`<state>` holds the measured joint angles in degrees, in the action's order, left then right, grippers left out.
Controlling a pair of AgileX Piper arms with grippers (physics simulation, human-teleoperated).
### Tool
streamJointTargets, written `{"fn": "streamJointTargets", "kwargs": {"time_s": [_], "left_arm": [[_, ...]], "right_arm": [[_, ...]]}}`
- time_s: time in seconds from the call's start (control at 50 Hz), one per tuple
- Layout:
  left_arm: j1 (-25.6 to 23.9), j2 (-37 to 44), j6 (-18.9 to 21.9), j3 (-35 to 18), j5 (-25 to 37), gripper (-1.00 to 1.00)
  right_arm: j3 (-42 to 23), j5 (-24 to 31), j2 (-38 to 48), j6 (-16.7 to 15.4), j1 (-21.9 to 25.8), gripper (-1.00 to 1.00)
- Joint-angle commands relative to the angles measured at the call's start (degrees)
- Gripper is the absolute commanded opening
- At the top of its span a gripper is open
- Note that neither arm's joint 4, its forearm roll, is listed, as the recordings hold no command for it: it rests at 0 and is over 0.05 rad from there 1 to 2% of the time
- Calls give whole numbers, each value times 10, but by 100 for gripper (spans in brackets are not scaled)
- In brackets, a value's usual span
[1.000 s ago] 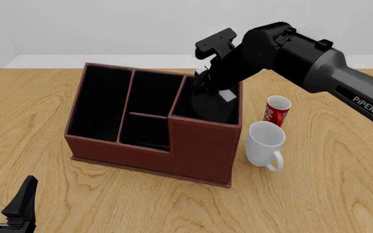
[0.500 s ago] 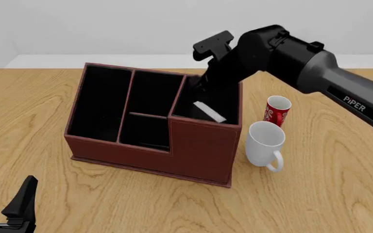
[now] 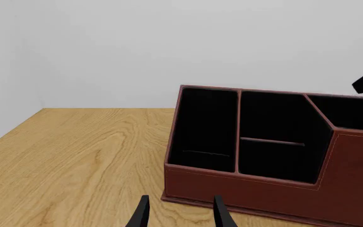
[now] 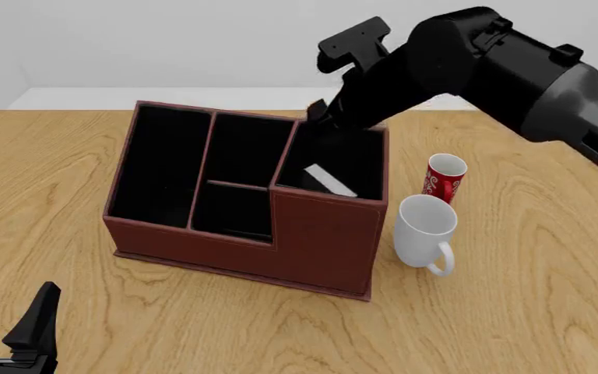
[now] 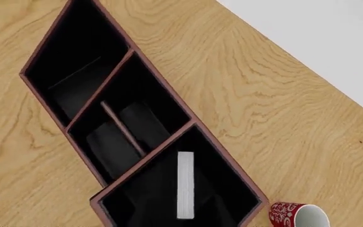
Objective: Pick up the book and place it in the right compartment of the caddy.
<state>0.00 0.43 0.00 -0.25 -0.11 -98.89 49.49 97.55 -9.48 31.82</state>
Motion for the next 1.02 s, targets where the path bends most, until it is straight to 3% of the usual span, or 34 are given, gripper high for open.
{"fn": "streamJointTargets", "kwargs": {"time_s": [0.02,0.04,0.08,0.12,0.14,0.18,0.22,0.24,0.26,0.28,0.32,0.38,0.46,0.56,0.6,0.64,0.66,0.74,0.8,0.82,0.88,0.9,0.92,0.98,1.0,1.02], "left_arm": [[0,0,0,0,0,100],[0,0,0,0,0,100],[0,0,0,0,0,100],[0,0,0,0,0,100],[0,0,0,0,0,100],[0,0,0,0,0,100],[0,0,0,0,0,100],[0,0,0,0,0,100],[0,0,0,0,0,100],[0,0,0,0,0,100],[0,0,0,0,0,100],[0,0,0,0,0,100],[0,0,0,0,0,100],[0,0,0,0,0,100],[0,0,0,0,0,100],[0,0,0,0,0,100],[0,0,0,0,0,100],[0,0,0,0,0,100],[0,0,0,0,0,100],[0,0,0,0,0,100],[0,0,0,0,0,100],[0,0,0,0,0,100],[0,0,0,0,0,100],[0,0,0,0,0,100],[0,0,0,0,0,100],[0,0,0,0,0,100]], "right_arm": [[47,-20,-58,-2,6,100],[35,-32,-48,-29,-25,100],[56,-44,-72,-3,-10,100],[80,-58,-79,-7,-15,100],[98,-70,-87,-23,-19,100],[108,-79,-102,-10,-12,100],[136,-101,-118,-27,-17,100],[156,-117,-140,-2,-3,100],[164,-125,-138,-24,-13,100],[175,-133,-149,-3,-6,100],[198,-154,-159,-25,-13,100],[221,-182,-176,-19,-20,100],[269,-225,-201,-39,-31,100],[303,-261,-244,-12,-28,100],[341,-291,-255,-66,-38,100],[348,-305,-266,-35,-40,100],[360,-307,-276,-47,-29,100],[364,-326,-292,-38,-40,100],[395,-361,-305,-67,-48,100],[397,-365,-313,-45,-47,100],[417,-387,-322,-47,-50,100],[432,-394,-313,-68,-53,100],[442,-408,-334,-32,-48,100],[456,-415,-334,-34,-50,100],[463,-429,-345,-13,-58,100],[480,-440,-353,-27,-52,100]]}}
